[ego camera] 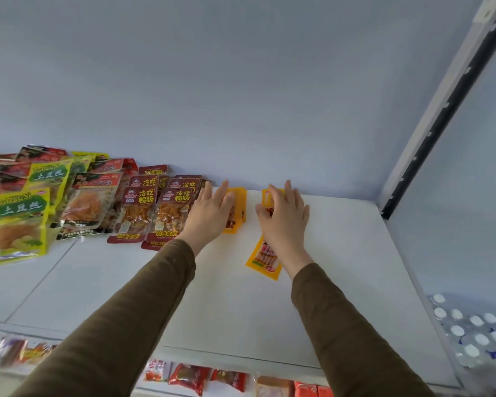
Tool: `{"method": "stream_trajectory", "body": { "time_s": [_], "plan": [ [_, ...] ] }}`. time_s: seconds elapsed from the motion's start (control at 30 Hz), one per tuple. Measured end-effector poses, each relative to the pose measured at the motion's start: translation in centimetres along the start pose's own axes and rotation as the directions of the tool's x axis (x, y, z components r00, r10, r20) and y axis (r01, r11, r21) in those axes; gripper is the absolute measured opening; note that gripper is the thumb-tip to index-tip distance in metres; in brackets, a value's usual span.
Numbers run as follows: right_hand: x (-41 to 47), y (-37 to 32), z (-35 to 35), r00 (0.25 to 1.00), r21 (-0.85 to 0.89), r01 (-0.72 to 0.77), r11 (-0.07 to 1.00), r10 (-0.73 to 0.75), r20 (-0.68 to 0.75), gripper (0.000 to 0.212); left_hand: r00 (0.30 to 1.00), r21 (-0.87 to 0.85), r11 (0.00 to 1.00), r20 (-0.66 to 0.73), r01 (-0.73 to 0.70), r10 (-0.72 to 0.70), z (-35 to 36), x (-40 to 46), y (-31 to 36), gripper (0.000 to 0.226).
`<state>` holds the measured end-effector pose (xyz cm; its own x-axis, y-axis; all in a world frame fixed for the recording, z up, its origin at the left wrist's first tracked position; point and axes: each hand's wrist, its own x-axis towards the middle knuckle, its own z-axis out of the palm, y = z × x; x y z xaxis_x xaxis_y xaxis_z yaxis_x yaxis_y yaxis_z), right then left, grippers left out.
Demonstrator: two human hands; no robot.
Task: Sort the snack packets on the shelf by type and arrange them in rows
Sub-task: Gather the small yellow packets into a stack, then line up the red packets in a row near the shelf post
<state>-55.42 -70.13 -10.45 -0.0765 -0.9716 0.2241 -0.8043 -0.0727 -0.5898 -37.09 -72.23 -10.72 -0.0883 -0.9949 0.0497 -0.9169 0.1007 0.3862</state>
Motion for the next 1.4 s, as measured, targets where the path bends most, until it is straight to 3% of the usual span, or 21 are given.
{"method": "stream_trajectory", "body": {
  "time_s": [0.13, 0.37, 0.6, 0.83, 1.13, 1.4],
  "plan": [
    [-0.8, -4.0, 0.2, 0.99, 0.014, 0.137, 0.99, -0.138, 0.016, 0.045, 0.986, -0.207, 0.976, -0.131, 0.072, -0.101, -2.1, -2.4, -2.3, 0.061],
    [-3.9, -12.7, 4.3, 0.946, -0.064, 0.307, 0.949, -0.298, 0.125, 0.042, 0.963, -0.071, 0.981, -0.193, 0.178, -0.189, -7.0, -9.0, -11.2, 0.069],
    [-9.6, -23.8, 10.4, 0.892, -0.02, 0.417, 0.909, -0.405, 0.2, 0.044, 0.952, 0.091, 0.976, -0.256, 0.199, -0.17, -14.3, -18.3, -22.6, 0.061],
    [-13.4, -33.5, 16.4, 0.838, -0.02, 0.507, 0.862, -0.487, 0.246, 0.046, 0.936, 0.066, 0.968, -0.276, 0.243, -0.217, -18.4, -23.8, -32.2, 0.054],
    [-12.3, -43.6, 24.7, 0.789, 0.005, 0.587, 0.809, -0.574, 0.222, 0.049, 0.895, 0.052, 0.945, -0.341, 0.324, -0.288, -23.3, -23.8, -43.2, 0.051],
    [-12.6, -54.5, 32.6, 0.705, 0.129, 0.657, 0.743, -0.666, 0.244, 0.051, 0.834, -0.013, 0.915, -0.405, 0.404, -0.374, -28.7, -25.5, -54.2, 0.047]
  ]
}}
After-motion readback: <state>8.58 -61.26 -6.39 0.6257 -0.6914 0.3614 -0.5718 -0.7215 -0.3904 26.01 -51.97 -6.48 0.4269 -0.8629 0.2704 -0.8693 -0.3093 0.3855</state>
